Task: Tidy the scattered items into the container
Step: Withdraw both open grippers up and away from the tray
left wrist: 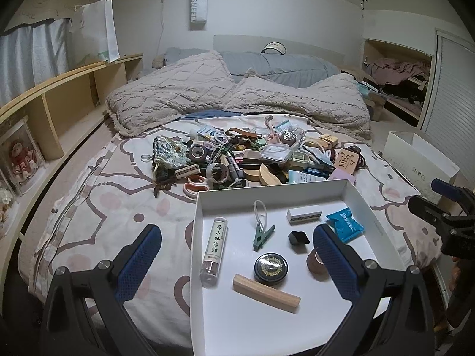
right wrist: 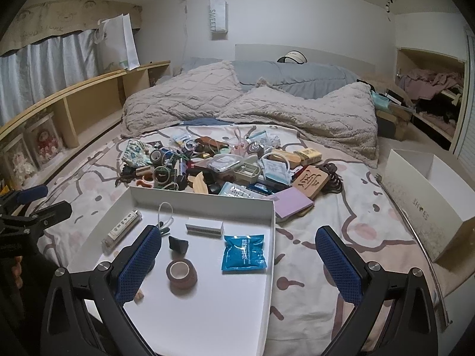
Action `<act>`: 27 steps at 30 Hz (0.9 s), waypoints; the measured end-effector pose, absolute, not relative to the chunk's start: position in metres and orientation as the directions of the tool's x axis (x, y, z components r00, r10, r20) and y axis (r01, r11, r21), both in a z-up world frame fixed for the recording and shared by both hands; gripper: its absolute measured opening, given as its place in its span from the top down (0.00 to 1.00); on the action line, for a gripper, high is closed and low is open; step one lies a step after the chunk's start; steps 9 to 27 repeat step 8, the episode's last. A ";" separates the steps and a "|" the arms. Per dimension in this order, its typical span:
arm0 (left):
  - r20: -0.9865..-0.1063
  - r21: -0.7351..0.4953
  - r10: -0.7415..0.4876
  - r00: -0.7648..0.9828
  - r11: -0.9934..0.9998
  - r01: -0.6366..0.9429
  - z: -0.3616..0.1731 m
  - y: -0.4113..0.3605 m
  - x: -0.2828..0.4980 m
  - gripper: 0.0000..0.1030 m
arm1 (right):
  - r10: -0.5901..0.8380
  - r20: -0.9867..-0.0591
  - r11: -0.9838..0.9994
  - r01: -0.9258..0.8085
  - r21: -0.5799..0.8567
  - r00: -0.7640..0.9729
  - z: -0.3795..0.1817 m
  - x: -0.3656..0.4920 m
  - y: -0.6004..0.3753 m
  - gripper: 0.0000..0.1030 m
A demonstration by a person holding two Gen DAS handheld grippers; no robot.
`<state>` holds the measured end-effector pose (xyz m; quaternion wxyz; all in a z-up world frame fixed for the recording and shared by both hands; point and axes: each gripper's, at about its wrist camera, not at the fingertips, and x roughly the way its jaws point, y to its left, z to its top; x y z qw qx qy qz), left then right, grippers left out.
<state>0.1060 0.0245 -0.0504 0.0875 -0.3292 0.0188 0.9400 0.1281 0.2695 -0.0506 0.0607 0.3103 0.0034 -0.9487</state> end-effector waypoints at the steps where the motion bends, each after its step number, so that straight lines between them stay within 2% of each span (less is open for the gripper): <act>1: -0.623 -0.022 0.152 -0.768 -0.984 -0.177 -0.051 0.025 0.106 0.00 | -0.113 -0.590 -0.993 0.117 0.032 -0.799 -0.051 0.128 0.269 0.00; 27: -0.623 -0.019 0.147 -0.769 -0.985 -0.173 -0.052 0.023 0.106 0.00 | -0.112 -0.592 -0.993 0.113 0.035 -0.798 -0.051 0.128 0.269 0.00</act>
